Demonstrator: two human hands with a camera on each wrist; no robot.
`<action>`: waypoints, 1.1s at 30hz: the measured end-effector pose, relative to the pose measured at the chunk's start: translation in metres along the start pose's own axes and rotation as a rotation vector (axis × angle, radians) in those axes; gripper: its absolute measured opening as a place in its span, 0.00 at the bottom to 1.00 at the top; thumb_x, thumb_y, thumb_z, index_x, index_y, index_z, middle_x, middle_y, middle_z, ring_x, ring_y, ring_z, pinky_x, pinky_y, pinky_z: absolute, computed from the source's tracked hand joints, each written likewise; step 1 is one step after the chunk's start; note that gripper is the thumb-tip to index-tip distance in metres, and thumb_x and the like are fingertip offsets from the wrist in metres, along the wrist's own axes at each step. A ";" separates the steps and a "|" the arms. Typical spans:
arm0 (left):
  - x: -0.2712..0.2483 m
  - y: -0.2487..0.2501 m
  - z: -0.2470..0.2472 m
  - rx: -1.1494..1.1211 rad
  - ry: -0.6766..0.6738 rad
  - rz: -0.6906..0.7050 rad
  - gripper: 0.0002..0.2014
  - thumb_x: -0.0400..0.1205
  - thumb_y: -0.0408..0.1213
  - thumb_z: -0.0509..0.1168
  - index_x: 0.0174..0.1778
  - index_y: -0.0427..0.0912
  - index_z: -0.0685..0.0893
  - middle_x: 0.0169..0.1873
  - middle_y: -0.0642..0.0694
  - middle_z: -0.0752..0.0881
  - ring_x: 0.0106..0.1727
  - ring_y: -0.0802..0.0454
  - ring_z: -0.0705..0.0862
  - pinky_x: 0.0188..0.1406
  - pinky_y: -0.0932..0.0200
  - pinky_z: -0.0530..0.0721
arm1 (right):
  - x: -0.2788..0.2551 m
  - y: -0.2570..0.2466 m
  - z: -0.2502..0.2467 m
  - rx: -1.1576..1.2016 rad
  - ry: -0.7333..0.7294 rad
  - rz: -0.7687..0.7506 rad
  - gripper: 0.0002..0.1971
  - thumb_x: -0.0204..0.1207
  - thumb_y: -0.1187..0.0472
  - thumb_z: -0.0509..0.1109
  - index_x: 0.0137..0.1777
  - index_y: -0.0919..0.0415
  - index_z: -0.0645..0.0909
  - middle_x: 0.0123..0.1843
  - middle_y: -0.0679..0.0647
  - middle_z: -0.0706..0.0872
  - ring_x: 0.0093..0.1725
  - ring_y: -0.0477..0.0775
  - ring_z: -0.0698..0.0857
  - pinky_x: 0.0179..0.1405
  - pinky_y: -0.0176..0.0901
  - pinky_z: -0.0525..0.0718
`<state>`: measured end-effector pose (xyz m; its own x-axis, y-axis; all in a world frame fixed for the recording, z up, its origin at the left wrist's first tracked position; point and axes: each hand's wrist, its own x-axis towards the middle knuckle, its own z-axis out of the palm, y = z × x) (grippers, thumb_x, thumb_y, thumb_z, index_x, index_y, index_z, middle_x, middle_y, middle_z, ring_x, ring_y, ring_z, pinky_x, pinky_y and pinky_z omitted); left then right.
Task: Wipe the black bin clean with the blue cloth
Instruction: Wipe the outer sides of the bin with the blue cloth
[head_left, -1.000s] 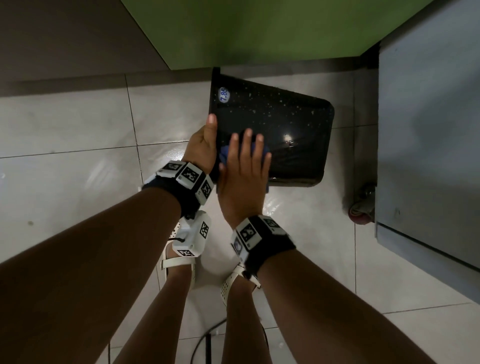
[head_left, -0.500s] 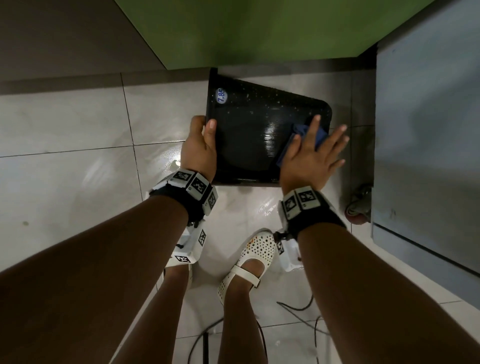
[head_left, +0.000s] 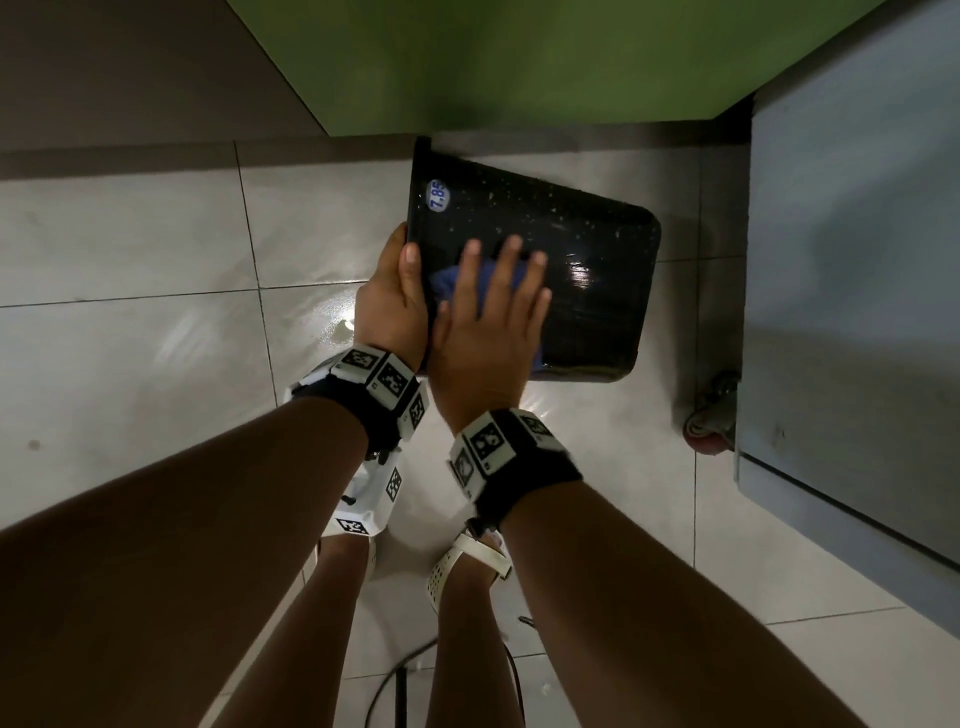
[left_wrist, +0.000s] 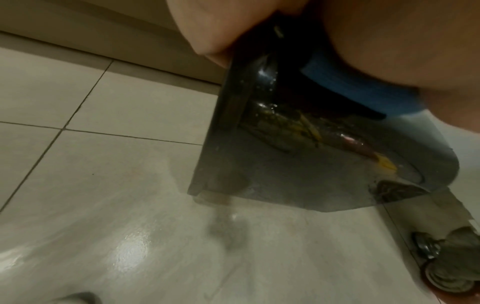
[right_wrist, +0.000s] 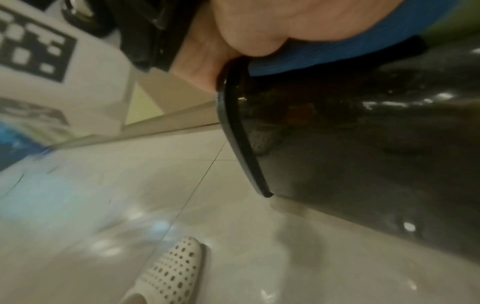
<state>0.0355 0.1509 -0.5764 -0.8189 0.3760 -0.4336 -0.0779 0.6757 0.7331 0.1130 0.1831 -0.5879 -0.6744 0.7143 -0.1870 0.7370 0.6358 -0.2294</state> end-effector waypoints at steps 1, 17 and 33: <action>0.000 0.000 0.000 -0.003 -0.003 0.008 0.20 0.87 0.42 0.45 0.72 0.44 0.71 0.57 0.39 0.85 0.56 0.44 0.84 0.53 0.60 0.79 | 0.003 -0.002 0.000 -0.014 -0.021 -0.067 0.27 0.82 0.49 0.48 0.79 0.59 0.63 0.79 0.66 0.66 0.78 0.71 0.63 0.76 0.63 0.57; 0.000 0.004 -0.001 0.061 -0.062 -0.026 0.18 0.87 0.45 0.43 0.65 0.42 0.71 0.44 0.47 0.81 0.45 0.47 0.79 0.46 0.54 0.79 | 0.063 0.108 -0.037 0.148 -0.088 0.466 0.28 0.85 0.46 0.45 0.83 0.47 0.43 0.83 0.68 0.51 0.79 0.71 0.61 0.73 0.63 0.70; -0.001 0.002 -0.001 0.053 -0.027 -0.025 0.19 0.87 0.42 0.43 0.67 0.42 0.73 0.44 0.44 0.83 0.45 0.45 0.81 0.42 0.59 0.75 | 0.019 0.036 0.000 -0.094 0.098 0.042 0.25 0.82 0.50 0.53 0.77 0.58 0.68 0.76 0.68 0.71 0.74 0.74 0.69 0.72 0.67 0.65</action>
<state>0.0351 0.1516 -0.5737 -0.8012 0.3750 -0.4663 -0.0674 0.7177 0.6931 0.1267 0.2193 -0.5995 -0.6386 0.7631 -0.0994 0.7685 0.6260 -0.1322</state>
